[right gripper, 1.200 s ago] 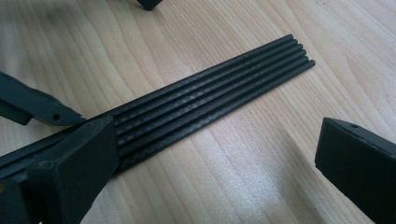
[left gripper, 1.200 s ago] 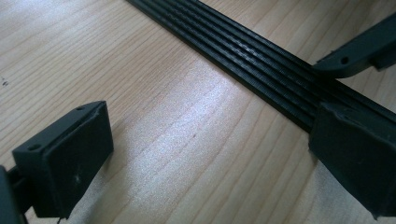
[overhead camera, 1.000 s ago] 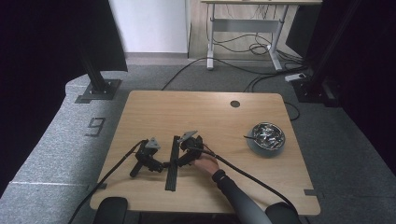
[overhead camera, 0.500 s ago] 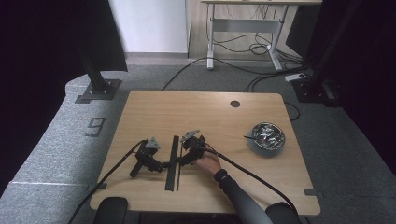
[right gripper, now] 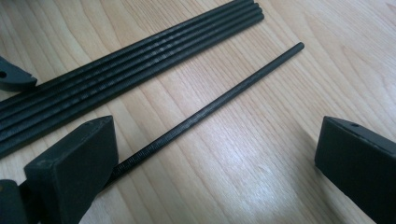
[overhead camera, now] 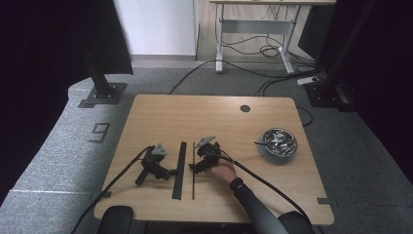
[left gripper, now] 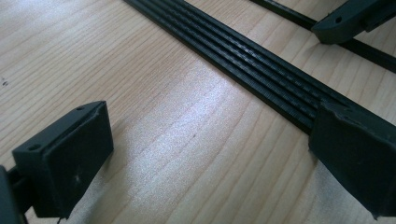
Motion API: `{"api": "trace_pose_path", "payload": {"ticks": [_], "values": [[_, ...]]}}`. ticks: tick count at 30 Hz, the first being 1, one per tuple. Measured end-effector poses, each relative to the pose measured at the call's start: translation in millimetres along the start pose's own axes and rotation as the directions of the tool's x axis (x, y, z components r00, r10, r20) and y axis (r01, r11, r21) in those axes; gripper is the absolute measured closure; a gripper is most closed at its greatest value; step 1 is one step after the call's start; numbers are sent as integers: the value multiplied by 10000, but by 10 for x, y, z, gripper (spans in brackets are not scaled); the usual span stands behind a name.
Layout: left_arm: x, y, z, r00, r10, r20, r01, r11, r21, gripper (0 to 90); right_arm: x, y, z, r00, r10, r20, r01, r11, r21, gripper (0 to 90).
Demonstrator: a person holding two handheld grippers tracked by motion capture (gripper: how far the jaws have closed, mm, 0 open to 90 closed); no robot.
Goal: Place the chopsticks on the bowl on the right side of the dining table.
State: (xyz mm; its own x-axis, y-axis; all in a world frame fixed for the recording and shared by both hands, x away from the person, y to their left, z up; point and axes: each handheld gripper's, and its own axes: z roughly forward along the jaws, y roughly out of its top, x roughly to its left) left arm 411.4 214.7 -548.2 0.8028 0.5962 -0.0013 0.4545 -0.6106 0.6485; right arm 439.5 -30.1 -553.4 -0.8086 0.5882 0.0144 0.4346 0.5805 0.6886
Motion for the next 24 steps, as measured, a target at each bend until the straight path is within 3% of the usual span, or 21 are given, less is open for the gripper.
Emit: {"api": "trace_pose_path", "payload": {"ticks": [24], "values": [[-1,0,0,10000,-17,1,17,10000,-4,0,-237,-277,-252,9969,522,590,-518,9986,-84,0]]}}
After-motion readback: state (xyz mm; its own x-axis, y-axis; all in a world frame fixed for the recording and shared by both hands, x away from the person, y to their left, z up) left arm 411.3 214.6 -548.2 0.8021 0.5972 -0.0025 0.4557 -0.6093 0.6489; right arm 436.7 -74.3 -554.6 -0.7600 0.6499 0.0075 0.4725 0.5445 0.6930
